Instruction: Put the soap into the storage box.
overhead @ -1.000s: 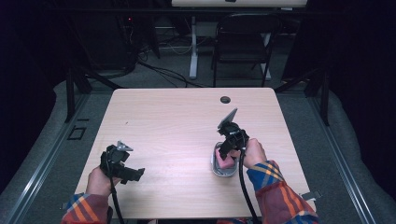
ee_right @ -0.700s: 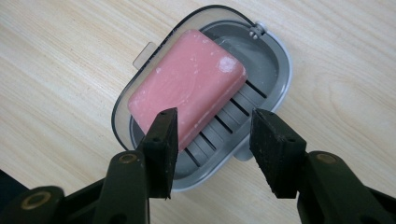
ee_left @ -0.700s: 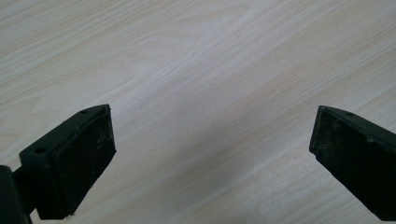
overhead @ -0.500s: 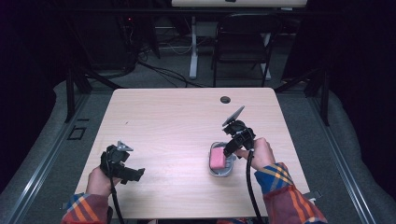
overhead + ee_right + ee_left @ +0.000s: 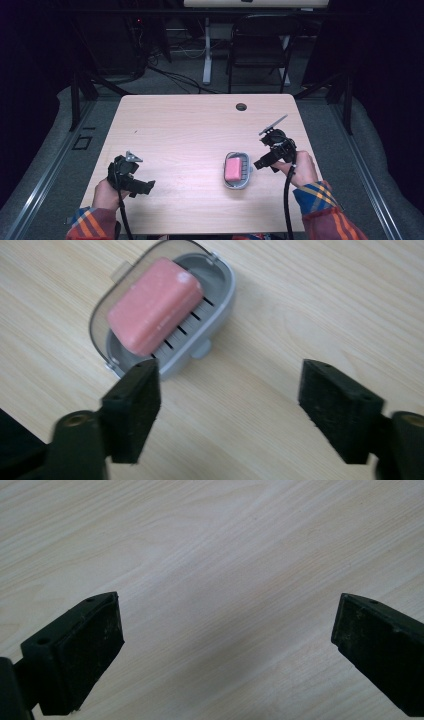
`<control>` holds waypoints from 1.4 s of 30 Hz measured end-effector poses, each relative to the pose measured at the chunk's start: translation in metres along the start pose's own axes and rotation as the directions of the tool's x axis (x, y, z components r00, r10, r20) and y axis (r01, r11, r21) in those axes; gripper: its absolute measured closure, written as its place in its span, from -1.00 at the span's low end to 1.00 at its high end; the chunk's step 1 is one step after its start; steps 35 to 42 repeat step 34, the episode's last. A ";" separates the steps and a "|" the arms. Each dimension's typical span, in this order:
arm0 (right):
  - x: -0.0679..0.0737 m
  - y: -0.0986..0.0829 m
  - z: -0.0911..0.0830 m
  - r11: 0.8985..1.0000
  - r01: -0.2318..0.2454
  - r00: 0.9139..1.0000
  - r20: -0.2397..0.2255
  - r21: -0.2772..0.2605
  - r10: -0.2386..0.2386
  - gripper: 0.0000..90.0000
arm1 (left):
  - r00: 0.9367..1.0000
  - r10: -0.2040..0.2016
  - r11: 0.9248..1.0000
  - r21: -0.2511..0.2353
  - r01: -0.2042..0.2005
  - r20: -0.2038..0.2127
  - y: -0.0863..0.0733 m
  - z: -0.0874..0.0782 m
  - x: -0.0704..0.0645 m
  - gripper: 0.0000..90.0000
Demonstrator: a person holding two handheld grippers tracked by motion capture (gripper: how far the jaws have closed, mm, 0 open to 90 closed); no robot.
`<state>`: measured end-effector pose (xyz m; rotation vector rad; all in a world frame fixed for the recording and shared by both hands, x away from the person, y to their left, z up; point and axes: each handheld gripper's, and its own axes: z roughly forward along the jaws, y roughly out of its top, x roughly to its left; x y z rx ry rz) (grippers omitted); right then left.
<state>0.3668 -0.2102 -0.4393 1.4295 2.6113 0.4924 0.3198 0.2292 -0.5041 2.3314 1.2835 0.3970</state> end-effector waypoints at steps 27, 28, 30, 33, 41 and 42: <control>-0.071 -0.101 0.028 0.992 -0.109 0.993 0.031 -0.071 0.111 -1.00 | 1.000 0.010 1.000 0.009 -0.010 0.002 0.002 0.002 -0.001 -1.00; -0.073 -0.103 0.032 0.993 -0.103 0.994 0.041 -0.060 0.106 -1.00 | 1.000 0.014 1.000 0.008 -0.014 0.003 0.002 0.002 -0.002 -1.00; -0.075 -0.104 0.036 0.994 -0.100 0.995 0.021 -0.035 0.101 -1.00 | 1.000 0.023 1.000 0.009 -0.023 0.007 0.002 0.002 -0.003 -1.00; -0.072 -0.104 0.040 0.996 -0.082 0.997 0.004 -0.035 0.082 -1.00 | 1.000 0.028 1.000 0.014 -0.028 -0.002 0.001 0.002 -0.002 -1.00; -0.071 -0.104 0.040 0.998 -0.066 0.998 0.016 -0.023 0.066 -1.00 | 1.000 0.027 1.000 0.009 -0.027 -0.001 0.001 0.003 -0.002 -1.00; -0.071 -0.104 0.040 0.998 -0.066 0.998 0.016 -0.023 0.066 -1.00 | 1.000 0.027 1.000 0.009 -0.027 -0.001 0.001 0.003 -0.002 -1.00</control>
